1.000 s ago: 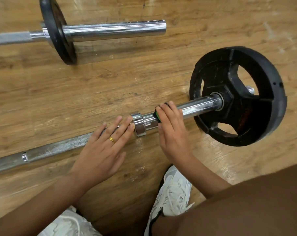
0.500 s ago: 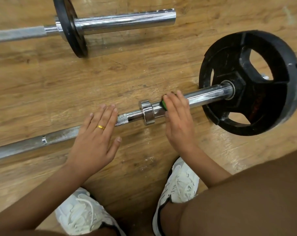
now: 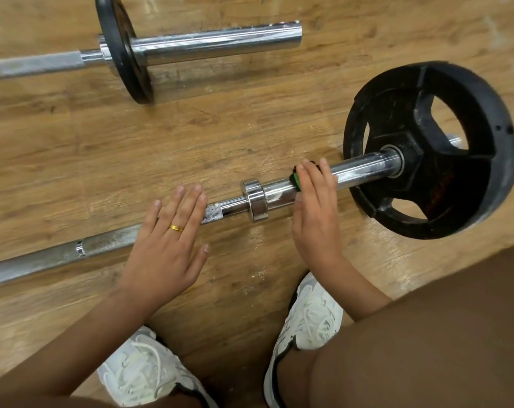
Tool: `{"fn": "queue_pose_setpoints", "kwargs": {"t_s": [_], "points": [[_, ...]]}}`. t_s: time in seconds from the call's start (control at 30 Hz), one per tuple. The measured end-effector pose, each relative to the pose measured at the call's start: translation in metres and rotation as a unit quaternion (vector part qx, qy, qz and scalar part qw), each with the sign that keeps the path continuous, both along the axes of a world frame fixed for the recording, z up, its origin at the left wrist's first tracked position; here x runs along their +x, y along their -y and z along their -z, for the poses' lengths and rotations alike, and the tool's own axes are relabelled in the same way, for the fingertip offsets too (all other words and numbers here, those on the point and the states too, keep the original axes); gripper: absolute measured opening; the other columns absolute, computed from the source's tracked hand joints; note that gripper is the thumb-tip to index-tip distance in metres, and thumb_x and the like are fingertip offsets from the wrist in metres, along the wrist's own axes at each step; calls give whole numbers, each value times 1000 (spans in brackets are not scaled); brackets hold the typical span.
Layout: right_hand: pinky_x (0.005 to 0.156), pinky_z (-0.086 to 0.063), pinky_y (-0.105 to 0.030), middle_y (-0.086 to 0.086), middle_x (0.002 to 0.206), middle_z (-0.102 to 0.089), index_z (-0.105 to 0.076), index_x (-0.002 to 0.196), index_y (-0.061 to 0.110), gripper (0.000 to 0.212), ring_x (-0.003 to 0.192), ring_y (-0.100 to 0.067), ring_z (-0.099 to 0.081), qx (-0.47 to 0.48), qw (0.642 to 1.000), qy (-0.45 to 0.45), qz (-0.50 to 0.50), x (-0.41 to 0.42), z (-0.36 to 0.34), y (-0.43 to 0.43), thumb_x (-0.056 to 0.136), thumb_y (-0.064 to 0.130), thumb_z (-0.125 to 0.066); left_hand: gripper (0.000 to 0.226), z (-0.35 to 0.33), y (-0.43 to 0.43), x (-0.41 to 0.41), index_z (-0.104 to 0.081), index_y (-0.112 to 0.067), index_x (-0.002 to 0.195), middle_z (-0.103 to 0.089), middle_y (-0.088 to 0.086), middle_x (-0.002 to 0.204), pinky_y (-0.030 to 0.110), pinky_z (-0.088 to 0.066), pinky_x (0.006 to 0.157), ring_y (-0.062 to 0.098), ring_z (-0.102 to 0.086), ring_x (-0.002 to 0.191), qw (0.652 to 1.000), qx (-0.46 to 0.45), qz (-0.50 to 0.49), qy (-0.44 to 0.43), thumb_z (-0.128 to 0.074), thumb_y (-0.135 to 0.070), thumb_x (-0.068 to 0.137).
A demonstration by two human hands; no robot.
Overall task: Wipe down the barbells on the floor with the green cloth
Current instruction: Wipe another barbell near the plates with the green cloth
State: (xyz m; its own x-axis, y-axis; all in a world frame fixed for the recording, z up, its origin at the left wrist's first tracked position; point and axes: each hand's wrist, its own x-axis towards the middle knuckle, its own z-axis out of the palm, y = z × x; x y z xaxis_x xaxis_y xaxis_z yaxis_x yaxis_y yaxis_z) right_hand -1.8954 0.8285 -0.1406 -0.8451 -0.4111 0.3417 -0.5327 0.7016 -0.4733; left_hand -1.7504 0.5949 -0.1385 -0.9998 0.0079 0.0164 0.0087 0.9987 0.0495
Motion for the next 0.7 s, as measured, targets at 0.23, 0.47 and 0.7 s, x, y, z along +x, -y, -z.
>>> {"fn": "queue_pose_setpoints", "kwargs": {"t_s": [0.23,0.47,0.7], "points": [[125,-13,-43,-15,150,-45,-43,146,2,57,149,-30,-26,44,993,-21,-107,11,4,9,92,-10,-55,77,1,-1,1,-15,-6,161,-11,10,169,53,-14,123,29,-10,156,1000,-7,-2,-2,-40,-45,98],[122,-23,-52,-15,146,-50,-50,141,-1,43,148,-30,-30,28,999,-8,-43,-8,-6,-6,98,-6,-48,80,3,4,-2,-13,-8,161,-11,9,169,51,-14,124,28,-10,156,1000,-4,7,-3,-44,-43,96],[127,-4,-39,-8,151,-45,-46,143,8,45,151,-20,-24,63,991,14,115,-74,-13,-72,99,5,-36,79,4,7,-5,-14,-8,161,-11,8,169,50,-13,123,28,-10,156,1000,-3,6,-13,-44,-42,96]]}}
